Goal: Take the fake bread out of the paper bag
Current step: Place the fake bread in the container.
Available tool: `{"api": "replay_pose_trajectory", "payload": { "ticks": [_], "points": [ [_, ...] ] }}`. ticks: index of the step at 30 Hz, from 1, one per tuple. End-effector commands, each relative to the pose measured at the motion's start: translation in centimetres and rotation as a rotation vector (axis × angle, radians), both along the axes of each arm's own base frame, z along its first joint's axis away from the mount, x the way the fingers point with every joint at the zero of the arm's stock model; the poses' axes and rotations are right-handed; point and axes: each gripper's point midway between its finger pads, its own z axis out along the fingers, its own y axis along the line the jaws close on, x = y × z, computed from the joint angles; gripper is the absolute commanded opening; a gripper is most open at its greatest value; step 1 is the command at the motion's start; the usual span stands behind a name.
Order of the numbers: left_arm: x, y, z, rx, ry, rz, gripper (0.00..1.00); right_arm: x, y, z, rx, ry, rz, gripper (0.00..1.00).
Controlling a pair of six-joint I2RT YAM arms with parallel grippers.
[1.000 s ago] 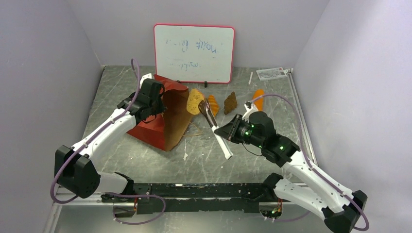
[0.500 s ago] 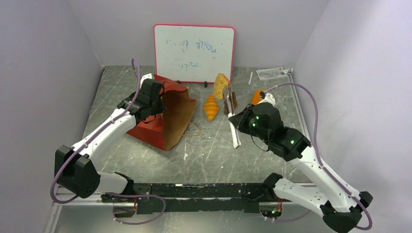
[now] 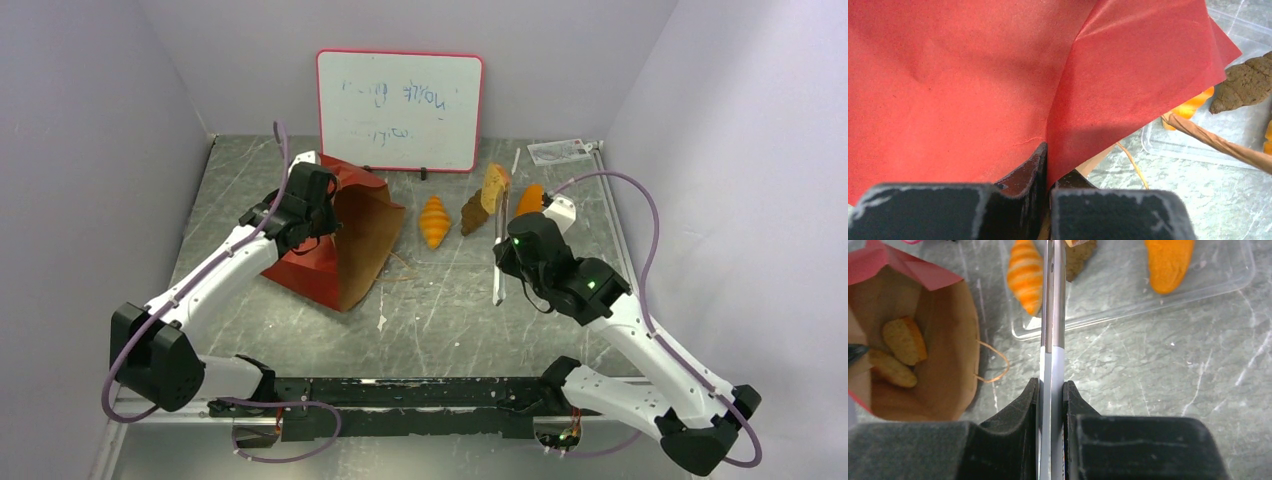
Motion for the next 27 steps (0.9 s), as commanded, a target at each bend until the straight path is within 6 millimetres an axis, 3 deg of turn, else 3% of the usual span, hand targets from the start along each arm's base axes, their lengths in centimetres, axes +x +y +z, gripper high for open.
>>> {"api": "replay_pose_trajectory", "payload": {
  "ticks": [1,4,13,27],
  "points": [
    [0.1,-0.6,1.1,-0.042,-0.045,-0.044,0.08,1.1,-1.3,-0.8,-0.024,-0.020,-0.088,0.00],
    [0.0,-1.0,1.2,-0.050,-0.049,-0.072,0.07,2.0,-1.7,-1.1,-0.033,-0.026,-0.111,0.00],
    [-0.3,-1.6,1.9,-0.061,-0.059,-0.122,0.07,5.2,-3.7,-4.9,-0.013,0.042,-0.128,0.00],
    [-0.4,-1.6,2.1,-0.049,-0.055,-0.139,0.07,8.2,-3.2,-7.5,0.136,0.101,-0.076,0.00]
  ]
}}
